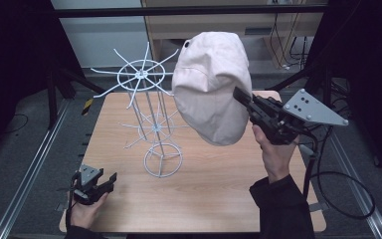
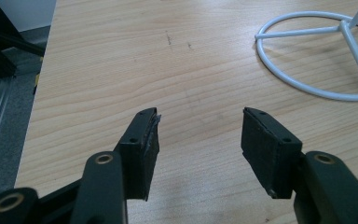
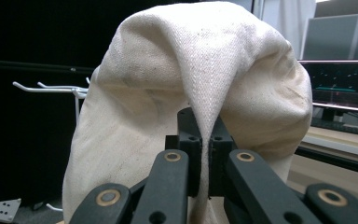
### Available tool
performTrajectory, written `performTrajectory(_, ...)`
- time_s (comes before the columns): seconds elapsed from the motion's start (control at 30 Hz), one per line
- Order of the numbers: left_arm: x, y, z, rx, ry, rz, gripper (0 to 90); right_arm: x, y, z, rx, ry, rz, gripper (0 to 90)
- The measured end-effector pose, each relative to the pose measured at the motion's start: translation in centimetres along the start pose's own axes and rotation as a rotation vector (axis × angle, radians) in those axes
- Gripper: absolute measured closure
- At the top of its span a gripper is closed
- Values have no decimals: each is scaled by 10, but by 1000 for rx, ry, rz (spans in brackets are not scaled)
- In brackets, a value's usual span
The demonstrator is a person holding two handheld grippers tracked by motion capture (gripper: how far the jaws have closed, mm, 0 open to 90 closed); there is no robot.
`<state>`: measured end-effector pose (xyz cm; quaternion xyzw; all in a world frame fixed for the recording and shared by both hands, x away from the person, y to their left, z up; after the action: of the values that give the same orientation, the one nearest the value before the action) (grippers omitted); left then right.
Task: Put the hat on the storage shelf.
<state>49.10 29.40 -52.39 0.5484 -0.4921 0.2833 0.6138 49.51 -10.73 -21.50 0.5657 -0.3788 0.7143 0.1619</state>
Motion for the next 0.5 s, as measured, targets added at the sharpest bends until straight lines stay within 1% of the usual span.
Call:
performTrajectory(0.07,0,0,0,-2,0,-1,459,-4,-4,0,6,0,-11,886)
performTrajectory(0.17,0,0,0,-2,-3,-1,460,-15,-8,-2,10,-4,-43,885)
performTrajectory(0.37,0,0,1,-3,-3,-1,460,-34,-5,-1,21,-36,-77,885)
performTrajectory(0.43,0,0,1,-3,-2,-1,460,-40,-4,-2,30,-36,-96,884)
performTrajectory(0.5,0,0,1,-3,-2,-2,460,-42,-4,-2,33,-40,-100,884)
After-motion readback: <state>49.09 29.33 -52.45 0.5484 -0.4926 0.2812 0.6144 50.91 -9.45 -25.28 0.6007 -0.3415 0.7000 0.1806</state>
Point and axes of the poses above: each handheld gripper's, and its own axes: y roughly backward along the jaws, x roughly out of its top, z roughly to its right, the point moved 9 cm from there along -y, roughly forward along the jaws, and after that the axes turned 12 degrees about z, right-handed, at the moved point
